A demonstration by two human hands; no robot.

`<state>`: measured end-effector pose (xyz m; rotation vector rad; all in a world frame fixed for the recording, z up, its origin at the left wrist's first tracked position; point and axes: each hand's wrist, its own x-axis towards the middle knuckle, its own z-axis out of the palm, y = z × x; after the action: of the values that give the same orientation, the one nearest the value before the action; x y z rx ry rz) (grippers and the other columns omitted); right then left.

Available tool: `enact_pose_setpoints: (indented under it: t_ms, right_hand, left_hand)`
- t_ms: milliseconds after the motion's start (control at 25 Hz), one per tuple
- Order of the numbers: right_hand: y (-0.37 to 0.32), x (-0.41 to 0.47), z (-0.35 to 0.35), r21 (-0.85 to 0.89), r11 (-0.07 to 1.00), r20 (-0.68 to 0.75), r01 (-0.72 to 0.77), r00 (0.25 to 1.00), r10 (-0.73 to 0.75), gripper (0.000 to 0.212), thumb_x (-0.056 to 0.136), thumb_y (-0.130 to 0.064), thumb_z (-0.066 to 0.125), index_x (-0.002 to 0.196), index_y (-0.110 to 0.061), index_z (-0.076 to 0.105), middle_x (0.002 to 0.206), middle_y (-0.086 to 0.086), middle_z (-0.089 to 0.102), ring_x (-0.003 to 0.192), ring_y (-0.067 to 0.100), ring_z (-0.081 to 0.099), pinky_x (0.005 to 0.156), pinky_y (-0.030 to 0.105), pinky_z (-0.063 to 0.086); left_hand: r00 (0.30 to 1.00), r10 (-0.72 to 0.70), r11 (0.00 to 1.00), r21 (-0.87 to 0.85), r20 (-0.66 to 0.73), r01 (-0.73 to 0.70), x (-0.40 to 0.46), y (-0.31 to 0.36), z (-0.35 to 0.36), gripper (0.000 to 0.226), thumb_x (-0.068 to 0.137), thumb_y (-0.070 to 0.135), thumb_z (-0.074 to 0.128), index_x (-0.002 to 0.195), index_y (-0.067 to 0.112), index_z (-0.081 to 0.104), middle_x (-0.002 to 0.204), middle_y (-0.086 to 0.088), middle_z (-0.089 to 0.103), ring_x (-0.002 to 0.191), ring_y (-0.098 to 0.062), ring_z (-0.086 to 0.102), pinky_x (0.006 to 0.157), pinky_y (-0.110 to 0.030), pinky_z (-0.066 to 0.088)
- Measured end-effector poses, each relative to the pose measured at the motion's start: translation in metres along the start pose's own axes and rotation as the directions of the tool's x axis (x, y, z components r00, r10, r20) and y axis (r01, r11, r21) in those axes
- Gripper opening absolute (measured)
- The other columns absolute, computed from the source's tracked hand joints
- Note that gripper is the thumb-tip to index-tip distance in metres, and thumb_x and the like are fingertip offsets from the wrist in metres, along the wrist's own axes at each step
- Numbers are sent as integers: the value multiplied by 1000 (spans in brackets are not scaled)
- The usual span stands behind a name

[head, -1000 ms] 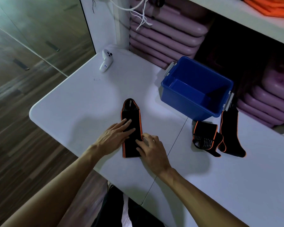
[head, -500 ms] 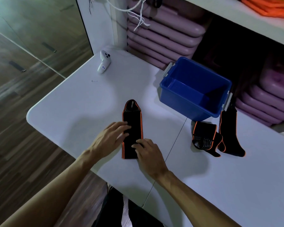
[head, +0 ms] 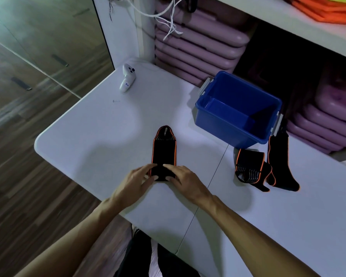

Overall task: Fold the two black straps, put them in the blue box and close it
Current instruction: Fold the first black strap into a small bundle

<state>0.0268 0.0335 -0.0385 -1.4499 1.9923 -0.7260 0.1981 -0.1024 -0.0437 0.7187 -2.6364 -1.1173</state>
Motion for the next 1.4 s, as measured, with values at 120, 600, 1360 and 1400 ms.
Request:
enact_pose_setpoints:
  t_ms: [120, 600, 1360, 1400]
  right_hand:
    - [-3, 12, -2, 119, 990, -119, -80, 988, 94, 31, 98, -26, 57, 128, -23, 52, 115, 3, 64, 100, 15, 59, 84, 27, 48]
    - [-15, 2, 16, -287, 957, -295, -43, 954, -45, 40, 93, -13, 64, 131, -19, 52, 130, 7, 56, 113, 29, 54, 81, 38, 54]
    - [-20, 4, 27, -484, 874, -120, -34, 992, -28, 51, 94, -37, 48, 138, -10, 49, 133, 13, 50, 100, 31, 54, 67, 42, 52]
    - [-19, 3, 28, -485, 874, -115, -32, 993, -27, 51, 94, -37, 49, 138, -10, 49, 133, 12, 50, 100, 31, 55, 66, 42, 52]
  left_hand:
    - [977, -213, 975, -80, -33, 209, 26, 9, 1, 31, 92, 32, 58, 118, 15, 59, 75, -3, 70, 68, -17, 65, 58, -18, 43]
    - [956, 272, 929, 286, -106, -233, 74, -7, -16, 27, 98, 25, 47, 118, 15, 62, 125, -5, 58, 114, -24, 53, 89, -35, 48]
    - [985, -115, 949, 309, 132, 69, 144, -27, -34, 74, 71, 45, 78, 132, 20, 44, 117, -9, 54, 107, -31, 51, 85, -42, 45]
    - [977, -142, 955, 281, 157, 94, 147, -29, -34, 67, 70, 43, 78, 126, 19, 49, 110, -9, 58, 101, -30, 54, 80, -41, 48]
